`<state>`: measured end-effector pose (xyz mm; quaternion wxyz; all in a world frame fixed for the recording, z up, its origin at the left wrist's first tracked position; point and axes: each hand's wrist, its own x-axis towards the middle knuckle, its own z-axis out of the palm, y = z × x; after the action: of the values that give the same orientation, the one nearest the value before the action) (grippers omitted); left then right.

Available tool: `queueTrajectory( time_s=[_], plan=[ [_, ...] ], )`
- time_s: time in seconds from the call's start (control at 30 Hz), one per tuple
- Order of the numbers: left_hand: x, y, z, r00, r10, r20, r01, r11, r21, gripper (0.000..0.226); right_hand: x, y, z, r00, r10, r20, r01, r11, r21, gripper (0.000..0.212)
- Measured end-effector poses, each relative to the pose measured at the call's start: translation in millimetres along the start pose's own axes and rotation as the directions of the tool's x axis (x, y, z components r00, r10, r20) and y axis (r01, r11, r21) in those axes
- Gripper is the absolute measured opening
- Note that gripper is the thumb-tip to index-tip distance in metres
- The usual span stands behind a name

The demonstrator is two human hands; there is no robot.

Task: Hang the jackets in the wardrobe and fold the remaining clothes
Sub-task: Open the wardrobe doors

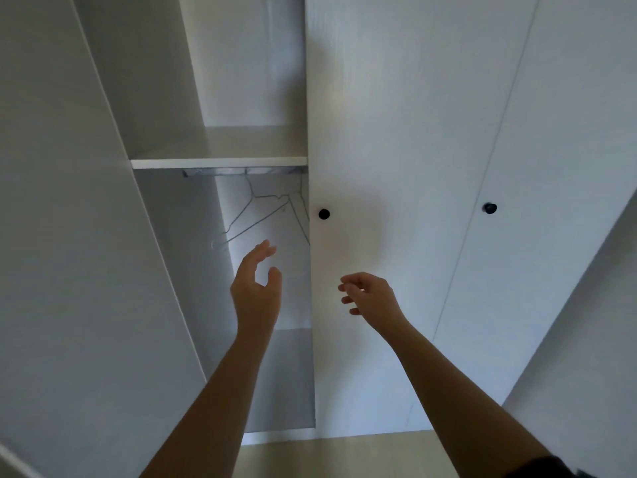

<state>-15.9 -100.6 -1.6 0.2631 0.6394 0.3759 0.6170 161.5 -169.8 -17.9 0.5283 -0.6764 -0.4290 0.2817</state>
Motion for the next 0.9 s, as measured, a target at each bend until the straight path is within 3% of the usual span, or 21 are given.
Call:
queueTrajectory(
  time_s=[0.2,0.33,0.43,0.5,0.57,0.63,0.73,0.83,0.9],
  plan=[
    [51.0,-48.8,50.1,0.991,-0.057,0.125,0.067,0.995,-0.08,0.037,61.6,-21.9,-1.3,0.995,-0.089,-0.053,0.082,0.988,-0.129,0.019],
    [99.5,-84.9,69.2,0.97,-0.109,0.217,0.149,0.973,-0.175,0.039,112.0,-68.0,7.7,0.947,-0.313,-0.071,0.26,0.878,-0.402,0.02],
    [130.9,-105.1,81.9,0.912,-0.144,0.384,0.262,0.924,-0.278,0.048,144.9,-101.9,17.1,0.847,-0.526,0.08,0.419,0.567,-0.709,0.024],
    [147.0,-113.6,89.9,0.865,-0.131,0.485,0.296,0.913,-0.28,0.056,163.0,-119.1,21.6,0.739,-0.637,0.221,0.456,0.23,-0.86,0.027],
    [160.1,-118.0,98.6,0.829,-0.109,0.548,0.294,0.919,-0.262,0.06,177.1,-134.1,22.8,0.649,-0.652,0.392,0.396,-0.15,-0.906,0.03],
    [169.8,-119.9,107.4,0.8,-0.108,0.59,0.308,0.918,-0.25,0.058,187.7,-147.8,21.4,0.63,-0.559,0.539,0.338,-0.427,-0.839,0.037],
    [176.3,-118.1,119.6,0.744,-0.067,0.665,0.3,0.923,-0.243,0.055,197.4,-170.0,18.8,0.726,-0.397,0.562,0.232,-0.627,-0.744,0.05],
    [177.9,-109.5,132.4,0.691,-0.004,0.723,0.323,0.897,-0.303,0.048,202.1,-189.8,21.2,0.773,-0.329,0.542,0.169,-0.717,-0.676,0.048],
    [178.1,-104.0,140.0,0.705,0.008,0.709,0.299,0.903,-0.307,0.028,202.9,-198.8,23.7,0.771,-0.296,0.563,0.177,-0.75,-0.637,0.041]
  ],
)
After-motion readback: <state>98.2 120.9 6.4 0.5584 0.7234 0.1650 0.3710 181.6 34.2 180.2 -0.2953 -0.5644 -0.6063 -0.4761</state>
